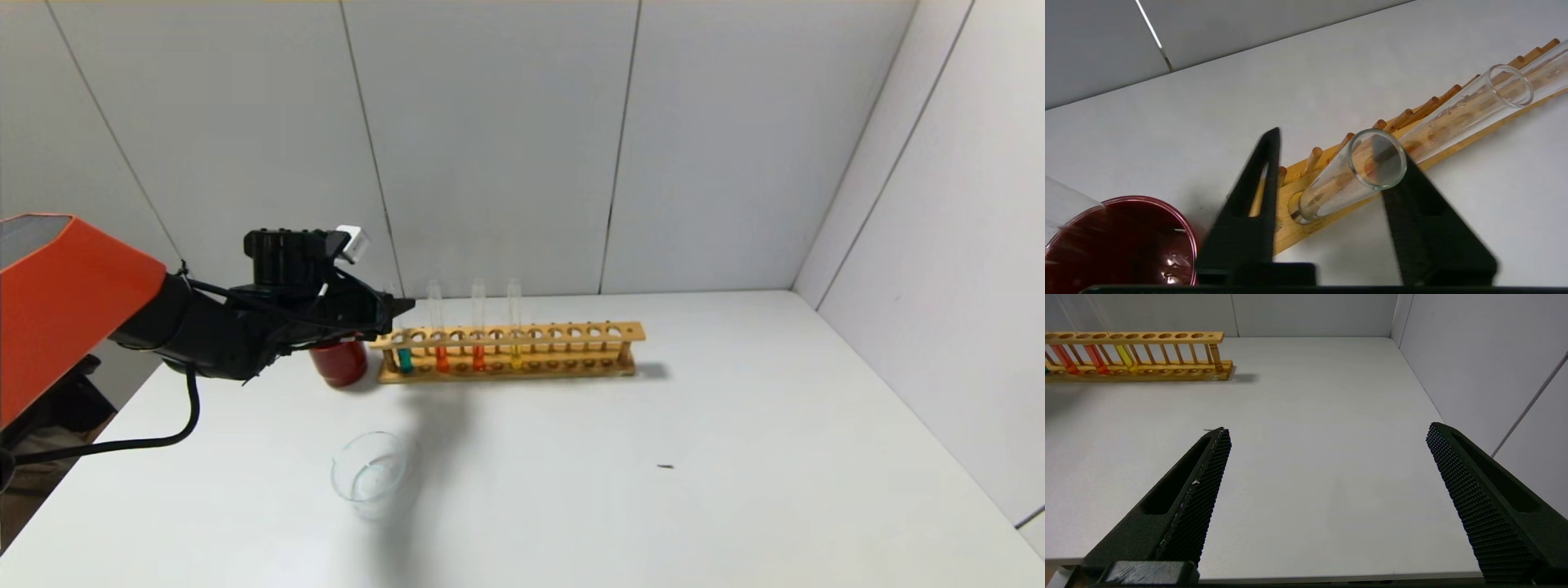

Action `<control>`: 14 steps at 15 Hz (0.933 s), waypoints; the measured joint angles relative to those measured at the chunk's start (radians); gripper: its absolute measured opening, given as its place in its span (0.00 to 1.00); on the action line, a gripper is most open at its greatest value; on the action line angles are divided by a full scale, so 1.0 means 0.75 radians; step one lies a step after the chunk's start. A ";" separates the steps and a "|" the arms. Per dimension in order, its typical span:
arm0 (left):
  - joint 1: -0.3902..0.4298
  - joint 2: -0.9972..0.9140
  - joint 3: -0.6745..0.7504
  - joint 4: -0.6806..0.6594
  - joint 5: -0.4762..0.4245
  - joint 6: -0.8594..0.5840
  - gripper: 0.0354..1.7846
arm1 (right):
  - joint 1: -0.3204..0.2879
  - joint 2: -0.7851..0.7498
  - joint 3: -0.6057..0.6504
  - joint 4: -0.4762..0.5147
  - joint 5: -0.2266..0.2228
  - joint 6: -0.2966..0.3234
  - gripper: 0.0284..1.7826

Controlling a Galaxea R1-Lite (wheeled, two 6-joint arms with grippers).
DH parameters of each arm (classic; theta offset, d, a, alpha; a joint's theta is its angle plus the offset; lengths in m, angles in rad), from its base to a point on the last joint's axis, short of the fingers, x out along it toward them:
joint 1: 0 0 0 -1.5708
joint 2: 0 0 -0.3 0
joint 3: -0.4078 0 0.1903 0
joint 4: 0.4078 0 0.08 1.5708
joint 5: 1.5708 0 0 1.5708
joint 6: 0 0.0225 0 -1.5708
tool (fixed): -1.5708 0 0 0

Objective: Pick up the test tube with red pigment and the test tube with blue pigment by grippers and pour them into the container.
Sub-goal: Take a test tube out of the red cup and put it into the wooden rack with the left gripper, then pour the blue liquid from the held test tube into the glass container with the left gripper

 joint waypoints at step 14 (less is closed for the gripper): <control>-0.021 -0.257 -0.061 0.161 0.053 0.013 0.17 | 0.002 0.000 0.000 0.000 -0.001 -0.001 0.98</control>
